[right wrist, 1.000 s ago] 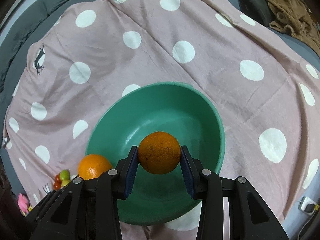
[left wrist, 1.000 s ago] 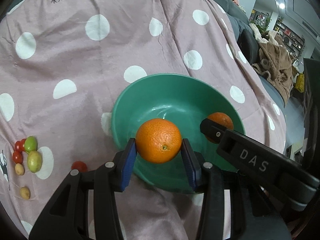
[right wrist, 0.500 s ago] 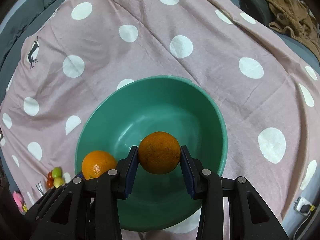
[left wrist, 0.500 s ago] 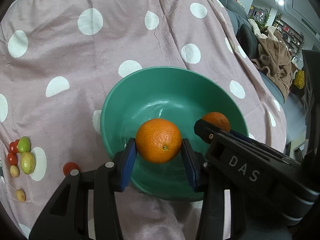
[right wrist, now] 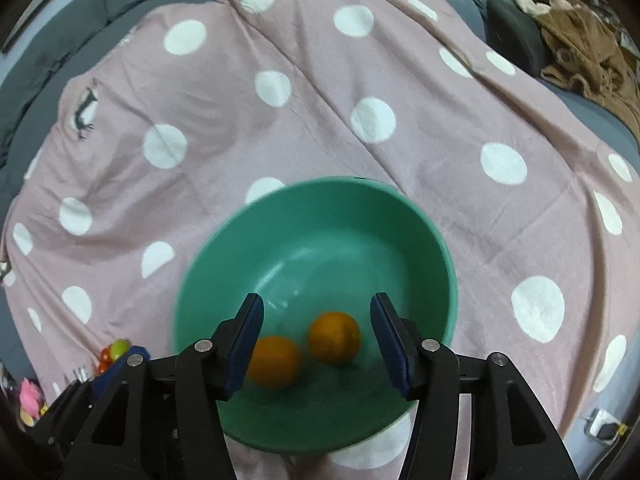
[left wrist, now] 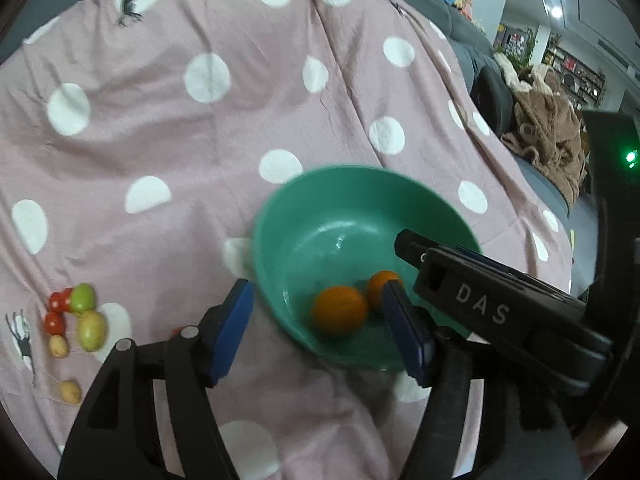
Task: Organize fruits
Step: 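Open the left tool to drop the orange while the right tool releases its orange, then return the left tool to the fruit while the right tool grasps the yellow-green fruit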
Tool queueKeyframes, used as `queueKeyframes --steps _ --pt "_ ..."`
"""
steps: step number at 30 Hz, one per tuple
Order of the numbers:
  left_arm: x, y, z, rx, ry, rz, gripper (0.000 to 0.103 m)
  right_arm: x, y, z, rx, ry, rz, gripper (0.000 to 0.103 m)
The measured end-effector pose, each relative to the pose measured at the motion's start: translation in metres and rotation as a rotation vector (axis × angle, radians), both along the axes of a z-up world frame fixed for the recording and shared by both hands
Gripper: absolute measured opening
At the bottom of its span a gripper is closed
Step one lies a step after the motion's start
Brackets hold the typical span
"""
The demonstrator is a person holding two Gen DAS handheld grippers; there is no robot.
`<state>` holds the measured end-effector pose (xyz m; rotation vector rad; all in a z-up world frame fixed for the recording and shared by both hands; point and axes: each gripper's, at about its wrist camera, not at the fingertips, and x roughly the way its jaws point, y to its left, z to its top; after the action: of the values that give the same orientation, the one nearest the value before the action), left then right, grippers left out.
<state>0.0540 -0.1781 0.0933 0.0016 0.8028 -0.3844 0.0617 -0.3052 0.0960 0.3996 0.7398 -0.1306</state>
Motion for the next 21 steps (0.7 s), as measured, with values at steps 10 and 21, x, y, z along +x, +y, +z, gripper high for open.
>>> queueKeyframes --steps 10,21 --pt "-0.016 0.107 0.017 0.0 0.007 0.253 0.069 0.001 0.038 0.015 -0.037 -0.032 0.108 0.057" --pt "-0.023 0.213 -0.008 -0.053 0.053 0.501 0.067 0.005 0.106 0.014 -0.031 -0.03 0.328 0.057"
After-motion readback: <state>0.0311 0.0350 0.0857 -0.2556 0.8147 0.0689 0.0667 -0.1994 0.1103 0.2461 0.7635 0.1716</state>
